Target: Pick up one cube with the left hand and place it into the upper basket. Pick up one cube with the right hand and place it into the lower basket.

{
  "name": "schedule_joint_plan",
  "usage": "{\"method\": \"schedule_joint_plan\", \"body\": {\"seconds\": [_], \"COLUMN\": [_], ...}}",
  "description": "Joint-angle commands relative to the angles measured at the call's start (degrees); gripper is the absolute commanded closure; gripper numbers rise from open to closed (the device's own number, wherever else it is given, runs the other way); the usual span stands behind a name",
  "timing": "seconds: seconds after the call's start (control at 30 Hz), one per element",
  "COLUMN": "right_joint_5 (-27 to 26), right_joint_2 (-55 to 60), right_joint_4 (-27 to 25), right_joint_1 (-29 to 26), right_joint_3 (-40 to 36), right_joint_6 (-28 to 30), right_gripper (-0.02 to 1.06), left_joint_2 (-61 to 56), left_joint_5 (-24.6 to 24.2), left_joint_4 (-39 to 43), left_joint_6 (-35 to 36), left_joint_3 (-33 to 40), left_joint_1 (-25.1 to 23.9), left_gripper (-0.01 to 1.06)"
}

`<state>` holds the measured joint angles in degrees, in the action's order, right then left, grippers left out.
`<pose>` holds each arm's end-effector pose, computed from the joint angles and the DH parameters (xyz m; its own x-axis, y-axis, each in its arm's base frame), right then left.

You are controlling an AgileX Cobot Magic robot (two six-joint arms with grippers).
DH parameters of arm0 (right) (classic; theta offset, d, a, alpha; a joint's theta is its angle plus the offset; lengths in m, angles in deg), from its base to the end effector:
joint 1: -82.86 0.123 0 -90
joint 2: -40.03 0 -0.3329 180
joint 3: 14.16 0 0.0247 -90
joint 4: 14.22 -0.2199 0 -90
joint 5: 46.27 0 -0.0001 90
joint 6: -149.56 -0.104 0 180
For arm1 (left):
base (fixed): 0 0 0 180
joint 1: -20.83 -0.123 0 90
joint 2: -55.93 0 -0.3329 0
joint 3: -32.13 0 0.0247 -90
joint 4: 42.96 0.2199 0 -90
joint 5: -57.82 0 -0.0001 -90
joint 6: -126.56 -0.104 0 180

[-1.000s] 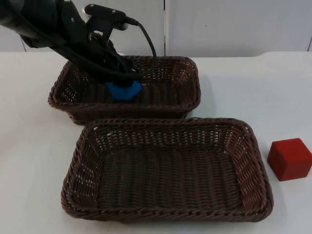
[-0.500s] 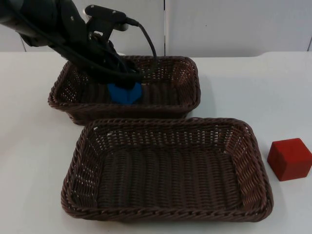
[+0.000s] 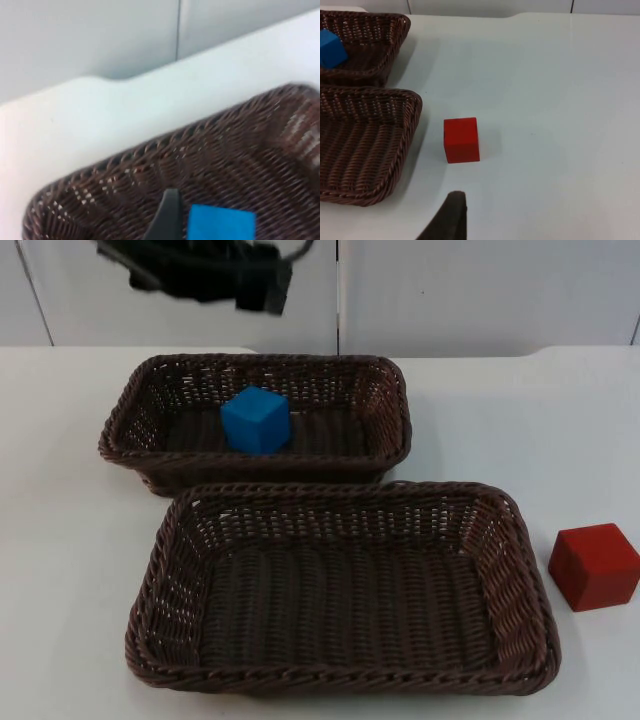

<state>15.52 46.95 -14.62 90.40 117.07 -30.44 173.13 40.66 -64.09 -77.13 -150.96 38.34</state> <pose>-0.0700 -0.0086 0.2594 -0.4579 -0.0573 -0.8872 -0.1351 0.9908 0.0058 0.4181 -0.1435 0.2850 -0.5917 0.2489 -0.7668 0.4127 0.9106 -0.0229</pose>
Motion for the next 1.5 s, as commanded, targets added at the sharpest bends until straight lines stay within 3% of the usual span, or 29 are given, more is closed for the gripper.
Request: {"method": "schedule_joint_plan", "body": {"seconds": [0.0,0.7,1.03,1.47], "right_joint_5": [0.0,0.0,0.0,0.0], "right_joint_2": [-0.3,-0.3,-0.3,-0.3], "right_joint_4": [-0.2,-0.1,-0.1,-0.1], "right_joint_1": [-0.4,-0.4,-0.4,-0.4], "right_joint_3": [-0.1,-0.1,-0.1,-0.1], "right_joint_6": [0.7,0.7,0.7,0.7], "right_gripper": [-0.01,-0.01,-0.01,-0.01], "left_joint_2": [-3.9,-20.4,-30.0,-43.7], "left_joint_5": [-2.1,-15.5,-12.6,-12.4], "left_joint_4": [-0.9,-0.8,-2.3,-0.6], "left_joint_6": [0.2,3.0,4.3,4.3], "left_joint_3": [0.0,0.6,12.1,24.7], "left_joint_1": [-0.1,-0.1,-0.1,-0.1], "left_gripper": [0.27,0.27,0.27,0.27]}}
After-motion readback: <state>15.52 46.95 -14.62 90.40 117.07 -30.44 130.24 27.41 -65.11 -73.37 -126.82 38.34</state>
